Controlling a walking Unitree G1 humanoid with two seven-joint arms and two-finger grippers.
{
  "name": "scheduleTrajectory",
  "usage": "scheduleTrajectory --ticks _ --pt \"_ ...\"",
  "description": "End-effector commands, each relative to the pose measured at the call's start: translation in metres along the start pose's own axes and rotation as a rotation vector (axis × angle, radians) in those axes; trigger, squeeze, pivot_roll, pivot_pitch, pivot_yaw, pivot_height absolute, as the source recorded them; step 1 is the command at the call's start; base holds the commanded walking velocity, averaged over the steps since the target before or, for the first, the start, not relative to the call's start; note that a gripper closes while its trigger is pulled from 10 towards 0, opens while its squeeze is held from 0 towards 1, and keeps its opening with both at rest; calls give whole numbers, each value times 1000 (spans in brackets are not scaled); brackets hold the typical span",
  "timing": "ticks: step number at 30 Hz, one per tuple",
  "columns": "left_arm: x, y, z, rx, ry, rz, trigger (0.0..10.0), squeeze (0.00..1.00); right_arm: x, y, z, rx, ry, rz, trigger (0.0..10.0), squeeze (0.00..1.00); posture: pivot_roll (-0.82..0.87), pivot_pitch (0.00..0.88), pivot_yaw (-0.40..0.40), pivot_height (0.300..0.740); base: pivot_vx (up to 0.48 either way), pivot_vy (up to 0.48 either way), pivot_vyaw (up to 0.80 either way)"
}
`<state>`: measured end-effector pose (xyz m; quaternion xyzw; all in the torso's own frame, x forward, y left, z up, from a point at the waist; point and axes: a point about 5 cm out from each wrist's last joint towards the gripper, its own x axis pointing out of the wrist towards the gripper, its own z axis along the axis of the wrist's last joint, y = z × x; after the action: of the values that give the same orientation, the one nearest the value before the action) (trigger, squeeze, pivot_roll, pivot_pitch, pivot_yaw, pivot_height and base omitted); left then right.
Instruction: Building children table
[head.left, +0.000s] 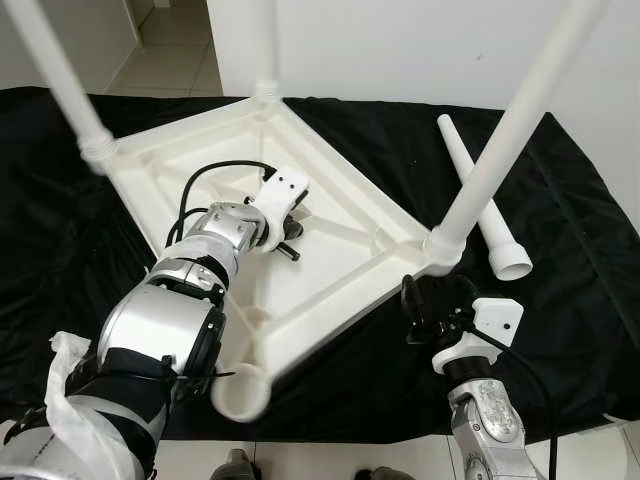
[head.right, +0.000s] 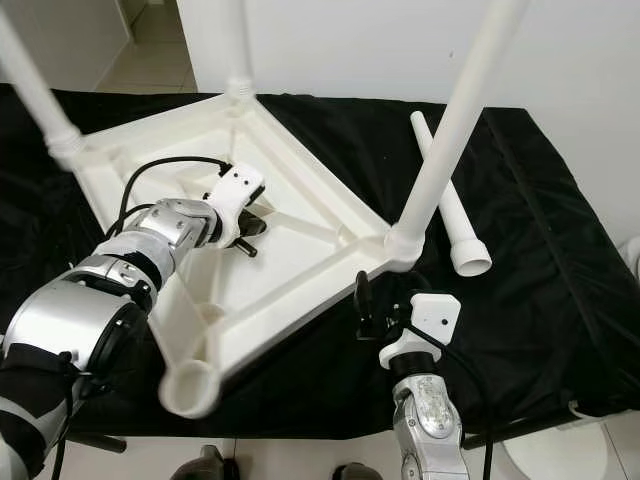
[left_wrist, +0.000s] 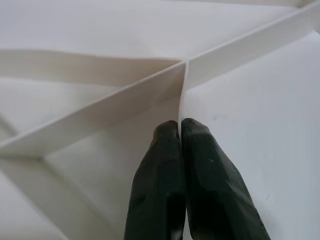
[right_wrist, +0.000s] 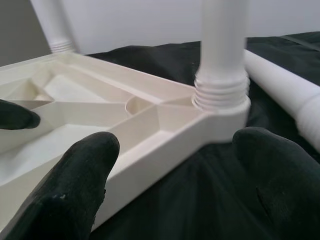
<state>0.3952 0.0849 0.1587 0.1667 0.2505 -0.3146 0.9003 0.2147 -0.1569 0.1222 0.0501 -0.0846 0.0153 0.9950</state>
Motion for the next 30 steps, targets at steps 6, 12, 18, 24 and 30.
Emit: scheduleTrajectory --ticks 6,12,18,24,30 --pt "-2 9 -20 -62 57 86 0 0 -2 -1 0 -7 10 -11 10000 0 -49 40 30 740 0 0 0" --pt "3 -4 -14 16 16 15 10000 0 -1 1 -2 -5 15 -5 10000 0 -39 45 24 740 0 0 0" --pt "-1 -9 5 27 -137 -86 10000 1000 0 1 -2 -7 14 -2 10000 0 -35 42 24 740 0 0 0" --pt "-17 -13 28 116 -377 -172 10000 1000 -1 1 -3 -7 15 -6 10000 0 -35 41 25 740 0 0 0" --pt "-36 -23 37 120 -612 -248 10000 0 1 1 -2 -5 10 -5 10000 0 -29 38 18 740 0 0 0"
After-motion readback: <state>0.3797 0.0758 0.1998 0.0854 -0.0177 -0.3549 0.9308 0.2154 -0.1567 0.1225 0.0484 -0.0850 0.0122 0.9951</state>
